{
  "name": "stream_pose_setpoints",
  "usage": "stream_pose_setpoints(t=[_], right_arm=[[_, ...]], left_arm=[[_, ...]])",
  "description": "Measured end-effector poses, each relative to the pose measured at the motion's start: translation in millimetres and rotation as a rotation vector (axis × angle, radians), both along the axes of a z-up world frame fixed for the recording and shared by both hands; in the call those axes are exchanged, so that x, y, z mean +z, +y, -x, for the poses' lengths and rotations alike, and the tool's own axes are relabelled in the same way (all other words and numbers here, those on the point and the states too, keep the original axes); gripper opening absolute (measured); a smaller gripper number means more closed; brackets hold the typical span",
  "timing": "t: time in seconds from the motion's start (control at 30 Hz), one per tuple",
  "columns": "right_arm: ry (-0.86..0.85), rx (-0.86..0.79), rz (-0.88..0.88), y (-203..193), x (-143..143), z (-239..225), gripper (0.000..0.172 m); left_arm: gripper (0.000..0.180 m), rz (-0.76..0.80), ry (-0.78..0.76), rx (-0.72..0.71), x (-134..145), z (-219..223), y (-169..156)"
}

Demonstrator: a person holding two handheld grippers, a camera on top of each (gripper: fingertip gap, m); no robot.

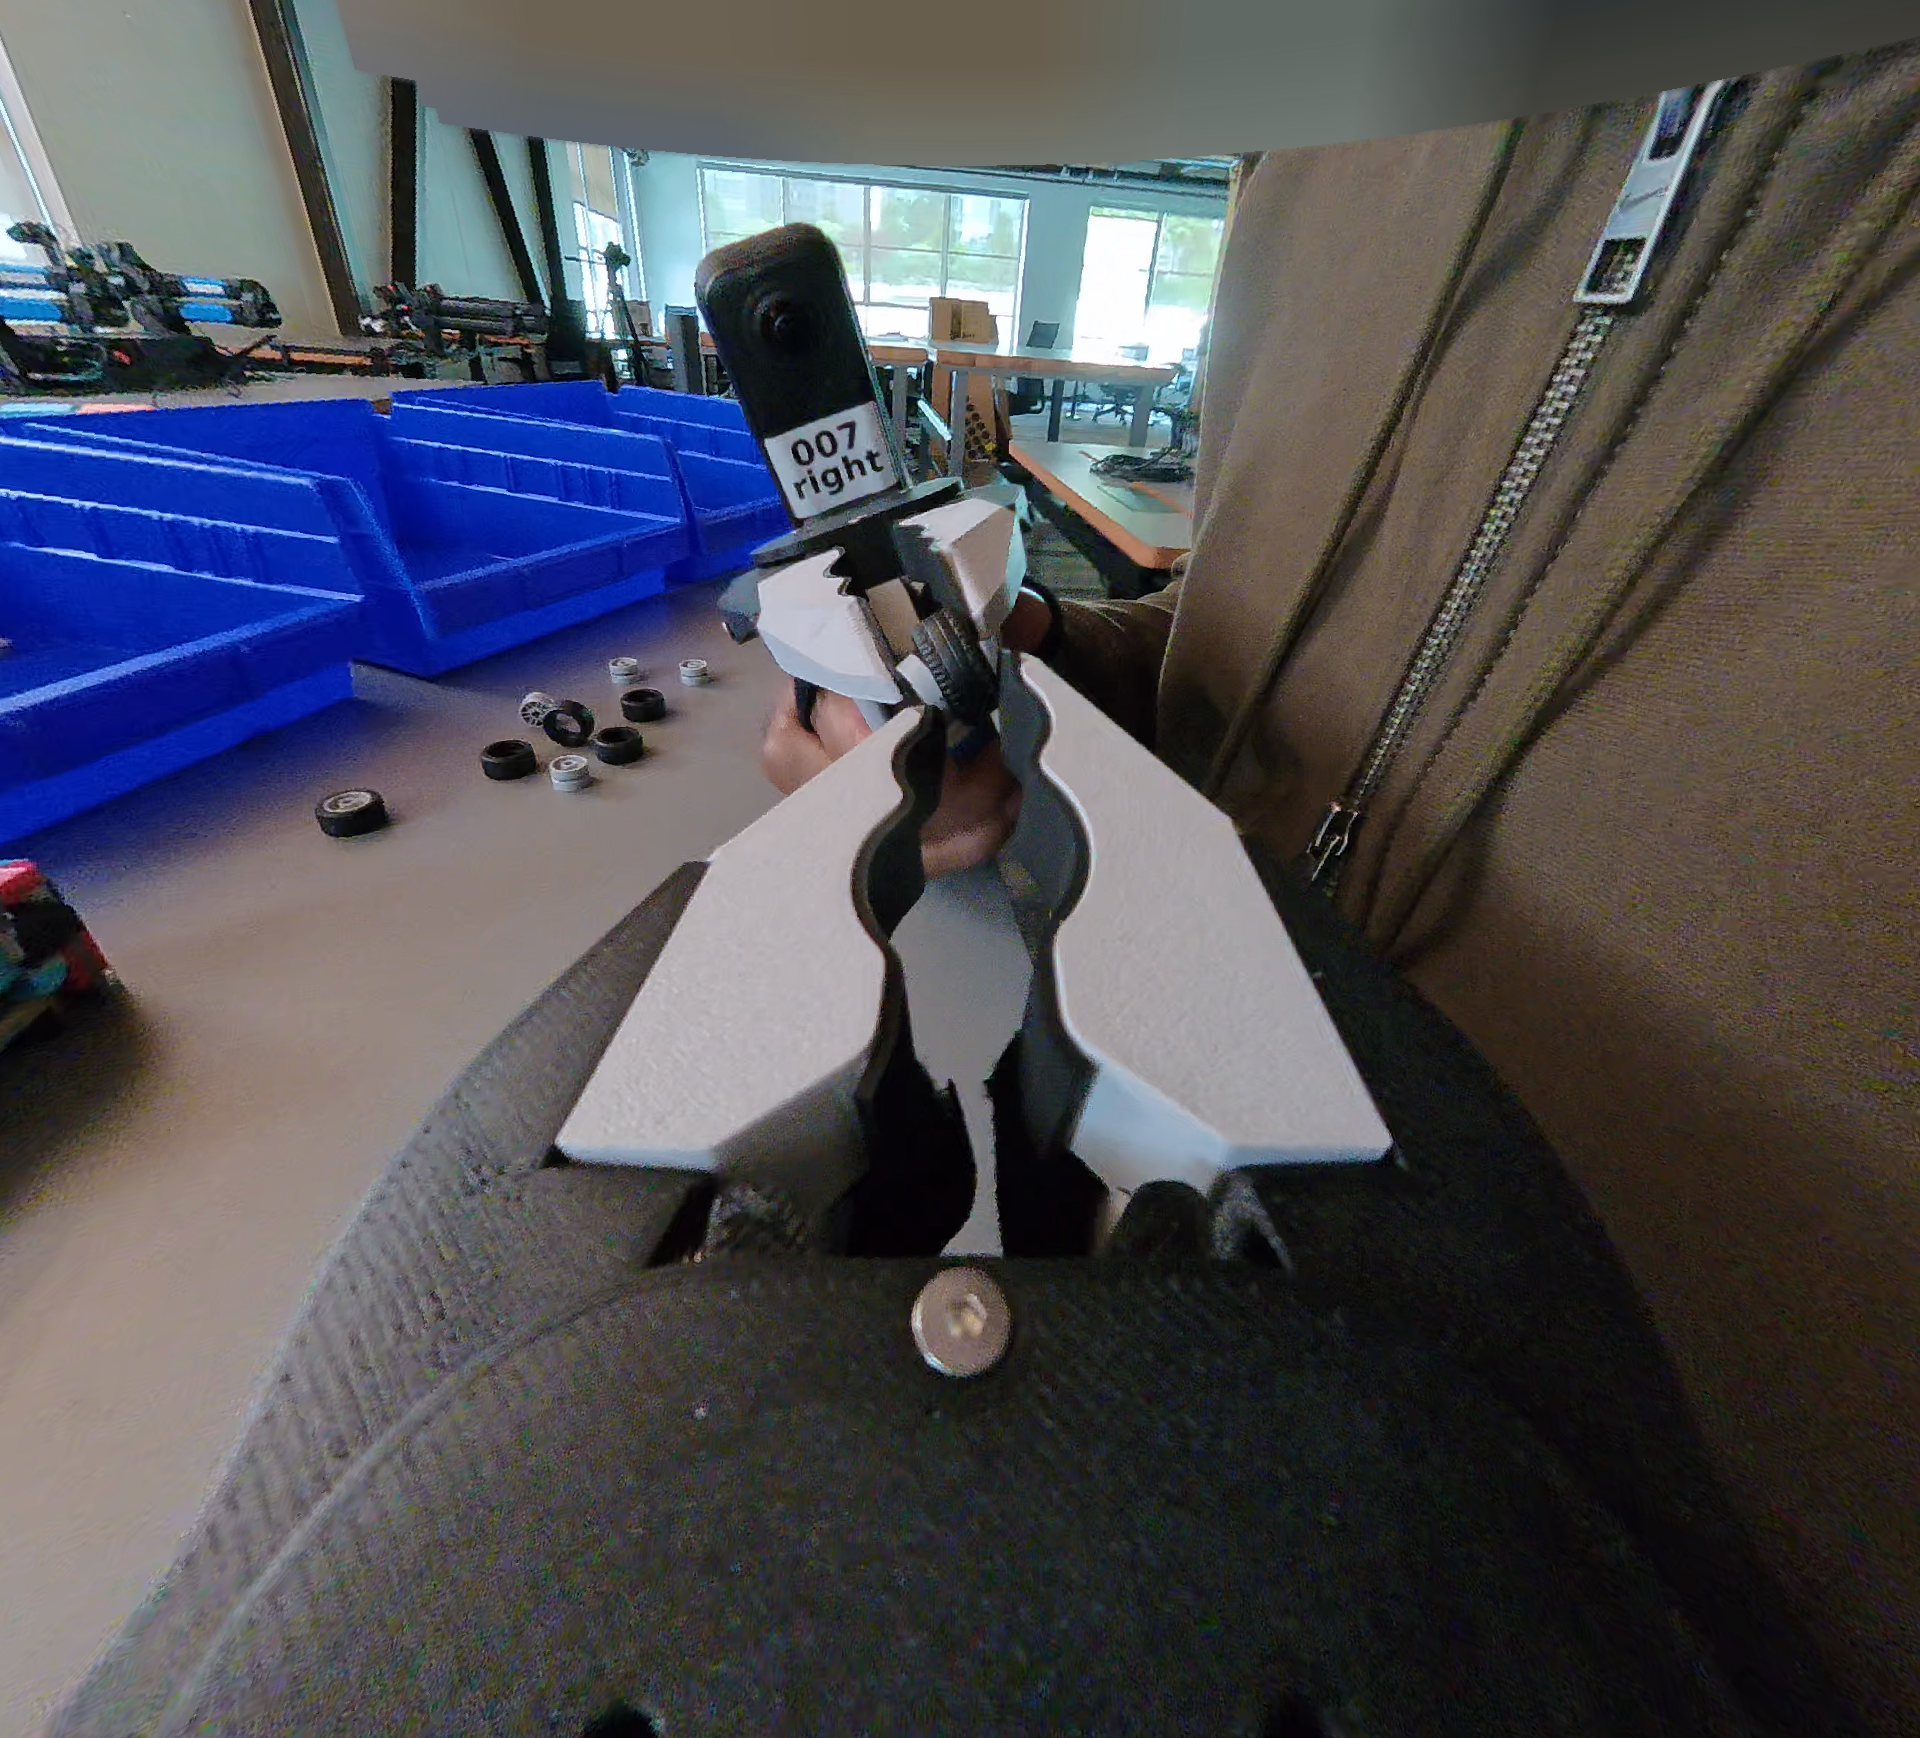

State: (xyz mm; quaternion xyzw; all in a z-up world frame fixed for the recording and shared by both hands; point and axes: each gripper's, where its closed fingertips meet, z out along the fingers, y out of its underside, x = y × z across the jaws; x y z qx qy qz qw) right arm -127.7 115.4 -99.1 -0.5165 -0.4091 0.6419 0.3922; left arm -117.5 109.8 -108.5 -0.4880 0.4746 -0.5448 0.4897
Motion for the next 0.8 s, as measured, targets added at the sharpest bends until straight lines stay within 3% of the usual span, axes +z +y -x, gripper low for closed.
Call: stream_pose_setpoints(t=[0.47,0.8], right_arm=[[0.060,0.009,0.194,9,2,-1,0.015],[-0.038,-0.228,-0.137,20,2,0,0.015]], left_arm=[[0.011,0.129,-0.053,-0.023,3,-1,7],[0.015,0.119,-0.054,0.110,3,1,18]])
